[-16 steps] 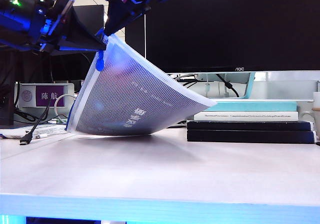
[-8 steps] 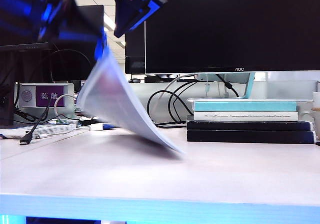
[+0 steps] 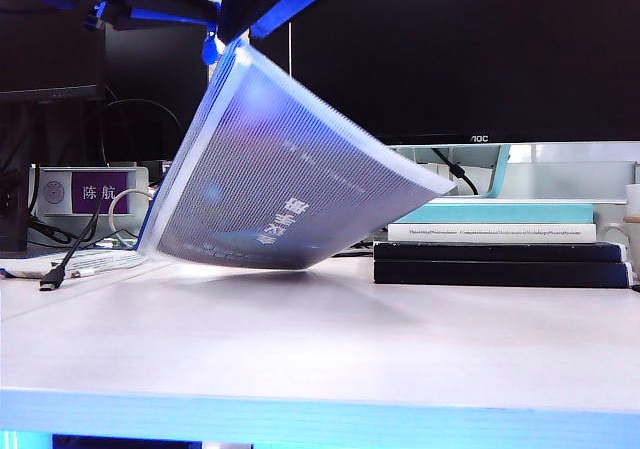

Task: Pick up the transparent plastic file bag with a blue zipper and open its zipper.

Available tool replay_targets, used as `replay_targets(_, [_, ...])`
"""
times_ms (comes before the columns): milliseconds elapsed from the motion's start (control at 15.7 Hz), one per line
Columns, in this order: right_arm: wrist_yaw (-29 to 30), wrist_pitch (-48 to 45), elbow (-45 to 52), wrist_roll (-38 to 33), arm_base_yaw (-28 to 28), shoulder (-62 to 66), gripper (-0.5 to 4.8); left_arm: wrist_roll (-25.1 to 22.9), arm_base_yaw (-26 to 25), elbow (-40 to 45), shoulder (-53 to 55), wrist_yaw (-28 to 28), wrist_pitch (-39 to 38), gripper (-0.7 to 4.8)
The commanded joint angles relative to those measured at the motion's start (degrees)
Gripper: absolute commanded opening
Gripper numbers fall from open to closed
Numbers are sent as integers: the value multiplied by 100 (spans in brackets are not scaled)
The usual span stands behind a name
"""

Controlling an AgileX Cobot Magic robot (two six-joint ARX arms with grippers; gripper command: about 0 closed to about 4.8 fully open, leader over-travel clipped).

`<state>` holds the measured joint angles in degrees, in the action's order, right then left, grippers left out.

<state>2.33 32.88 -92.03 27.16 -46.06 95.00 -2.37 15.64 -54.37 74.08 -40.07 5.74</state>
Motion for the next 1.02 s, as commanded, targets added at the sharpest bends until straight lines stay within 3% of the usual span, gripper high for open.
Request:
replay_targets(64, [55,-260,-28,-37,20,-26,255,98,2,-33,-17,-271,168,-5])
replay_targets(510, [271,-240,-17,-63,144,83,220,264,2,-39,-20,-417,422,-5])
replay_targets(573, [275,-358,-17,-61,144,107,52,286,2,-42,-20,-520,481,-5])
replay_targets(637, [273,-354,-17,-57,144,125,-3,286,2,-39,-20,-518,509,-5])
replay_targets(892, [127,33,-20,-59,321,22,-1,-146,-59,-39,-4,640,258,-5])
replay_targets(956, [125,90,-24,-59,321,-90,-1,-341,-81,-39,20,1233,52,-5])
replay_targets(1019, [129,243,-24,-61,319,-400,-1,-466,-87,-39,186,2332,-149,-5])
